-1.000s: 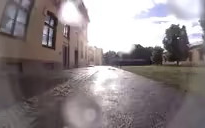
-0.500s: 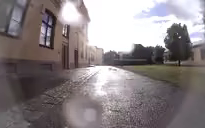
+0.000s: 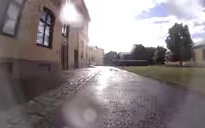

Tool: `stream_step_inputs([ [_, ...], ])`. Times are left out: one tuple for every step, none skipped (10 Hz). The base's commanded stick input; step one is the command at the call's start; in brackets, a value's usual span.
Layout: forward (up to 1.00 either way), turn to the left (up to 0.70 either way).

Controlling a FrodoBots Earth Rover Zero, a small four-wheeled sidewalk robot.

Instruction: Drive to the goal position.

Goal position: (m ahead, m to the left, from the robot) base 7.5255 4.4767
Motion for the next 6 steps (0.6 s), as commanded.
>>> stream_step_inputs([
  [0.85, 0.00],
  [0.85, 0.00],
  [0.85, 0.00],
  [0.85, 0.00],
  [0.85, 0.00],
  [0.85, 0.00],
])
